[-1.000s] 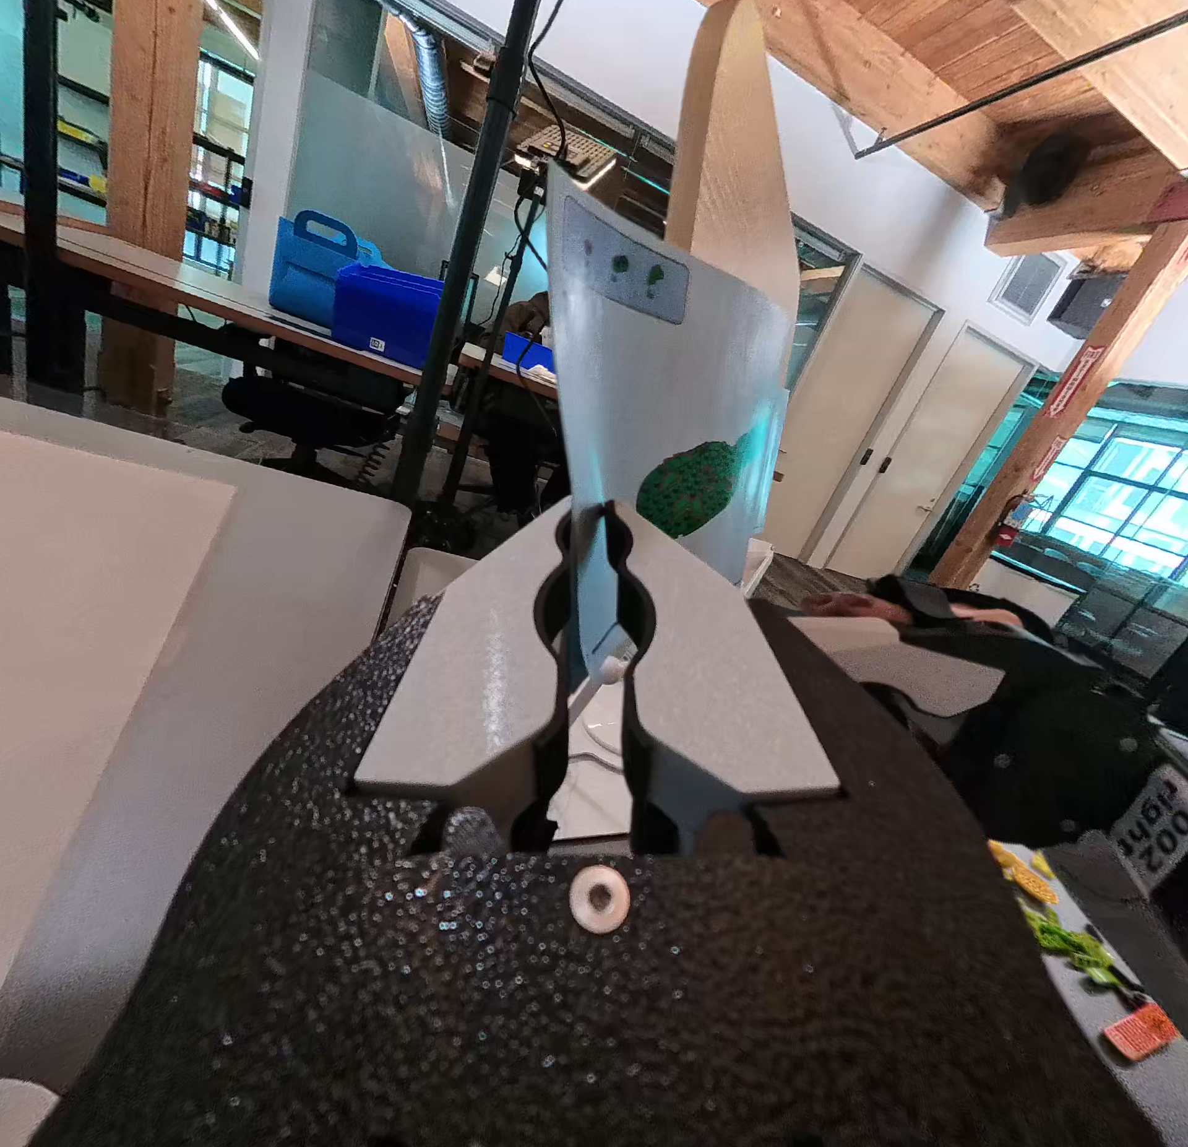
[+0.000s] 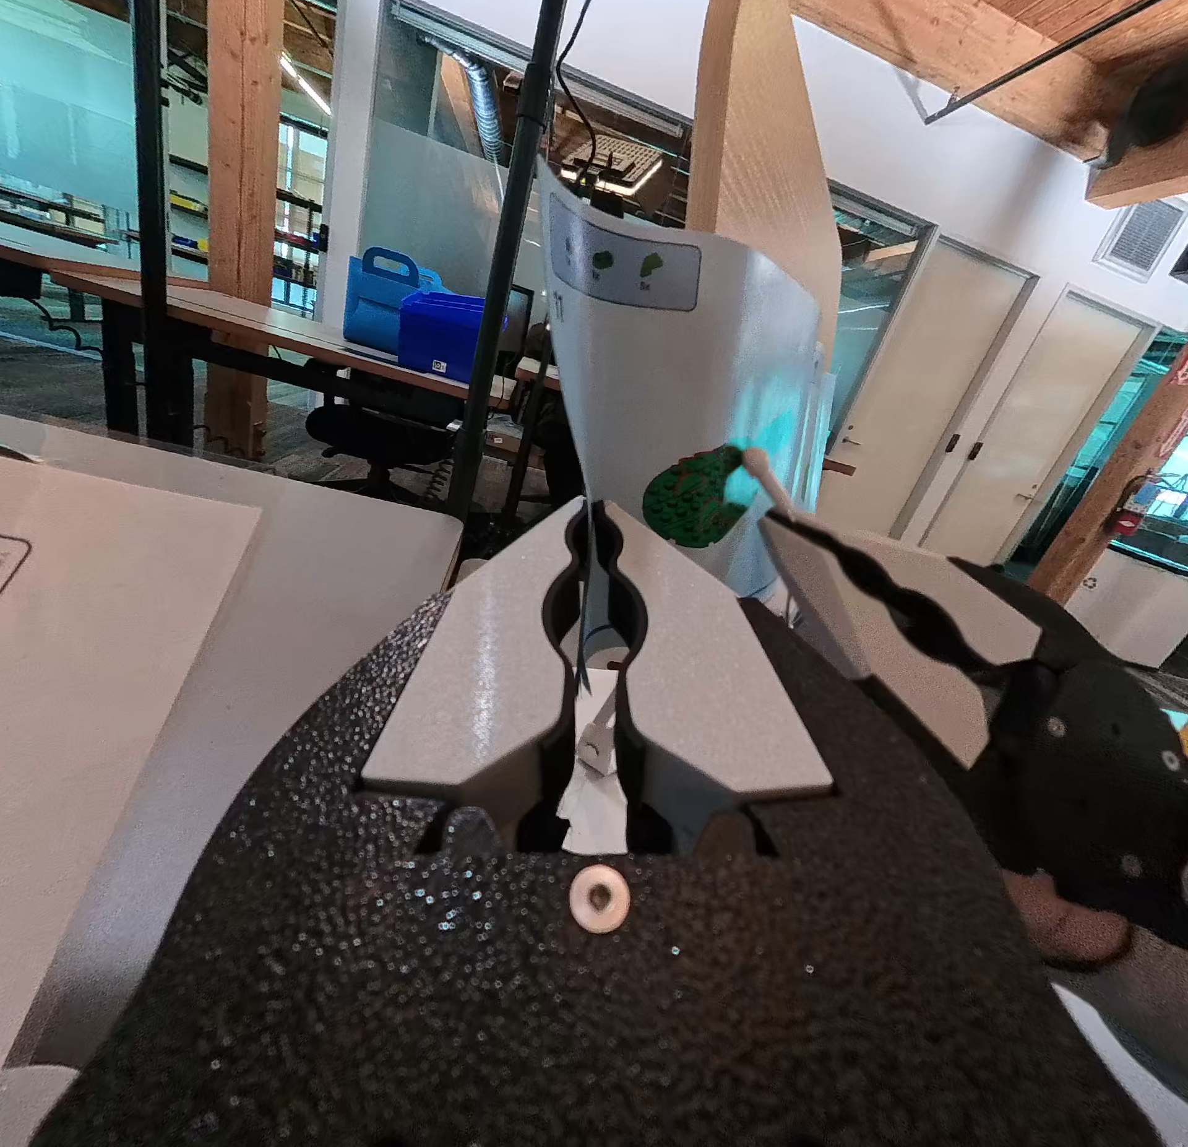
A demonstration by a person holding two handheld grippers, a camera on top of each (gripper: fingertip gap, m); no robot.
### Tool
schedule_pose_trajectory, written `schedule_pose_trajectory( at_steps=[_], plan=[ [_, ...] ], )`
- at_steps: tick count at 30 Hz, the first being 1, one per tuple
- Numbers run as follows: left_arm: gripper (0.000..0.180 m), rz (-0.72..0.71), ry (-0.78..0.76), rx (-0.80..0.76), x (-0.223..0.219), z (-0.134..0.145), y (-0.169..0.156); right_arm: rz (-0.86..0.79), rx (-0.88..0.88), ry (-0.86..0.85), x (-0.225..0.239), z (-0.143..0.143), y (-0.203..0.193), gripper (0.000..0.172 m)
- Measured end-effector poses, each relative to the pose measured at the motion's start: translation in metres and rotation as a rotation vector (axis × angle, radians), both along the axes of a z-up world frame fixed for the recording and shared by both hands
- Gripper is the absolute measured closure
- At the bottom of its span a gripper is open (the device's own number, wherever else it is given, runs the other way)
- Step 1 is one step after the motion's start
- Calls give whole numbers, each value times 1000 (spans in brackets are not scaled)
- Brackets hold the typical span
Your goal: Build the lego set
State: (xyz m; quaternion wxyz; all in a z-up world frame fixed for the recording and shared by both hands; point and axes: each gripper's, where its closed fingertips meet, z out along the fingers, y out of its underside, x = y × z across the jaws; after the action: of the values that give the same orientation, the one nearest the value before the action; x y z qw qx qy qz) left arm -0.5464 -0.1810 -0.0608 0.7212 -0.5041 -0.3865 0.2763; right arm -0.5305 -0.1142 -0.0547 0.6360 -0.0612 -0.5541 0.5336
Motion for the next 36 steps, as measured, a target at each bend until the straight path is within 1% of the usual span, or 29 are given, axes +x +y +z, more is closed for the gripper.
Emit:
schedule_pose_trajectory(
  at_steps=[3,5,8,9,11,13,15,18,20,22,26,28,29,30,33,34,36],
  plan=[
    [180,6,-1,1,0,0,-1,10,-238,-132,-11,7,18,171],
    [180,15,-3,5,0,0,-2,3,-328,-197,-16,8,25,171],
    [180,53,6,39,0,3,-7,-9,-390,-242,-19,8,27,171],
    [177,74,6,54,0,4,-9,-16,-393,-251,-19,7,27,171],
    [162,136,3,70,-2,4,-16,-30,-395,-275,-19,6,28,170],
    [147,172,-11,89,-1,2,-19,-35,-376,-285,-12,9,32,163],
    [135,168,-10,106,6,0,-16,-42,-320,-263,0,17,42,160],
    [123,212,-21,97,17,-11,-15,-42,-219,-213,28,32,64,156],
    [119,225,-33,115,24,-17,-16,-40,-148,-202,51,38,81,152],
    [116,198,-50,139,34,-21,-11,-30,-76,-215,79,39,99,148],
    [110,156,-102,72,59,-41,5,-5,83,-232,149,30,134,143],
    [107,143,-127,28,76,-55,13,14,174,-252,188,19,150,143],
    [107,129,-138,6,86,-62,17,33,225,-284,207,8,157,143],
    [107,104,-142,-14,97,-67,24,90,292,-345,229,-9,159,143],
    [105,-26,-135,-105,137,-80,53,326,455,-636,304,-75,167,136],
    [105,-71,-123,-140,152,-82,63,360,495,-737,322,-98,173,132],
    [106,-171,-90,-193,184,-85,83,370,561,-903,348,-140,186,128]
  ],
)
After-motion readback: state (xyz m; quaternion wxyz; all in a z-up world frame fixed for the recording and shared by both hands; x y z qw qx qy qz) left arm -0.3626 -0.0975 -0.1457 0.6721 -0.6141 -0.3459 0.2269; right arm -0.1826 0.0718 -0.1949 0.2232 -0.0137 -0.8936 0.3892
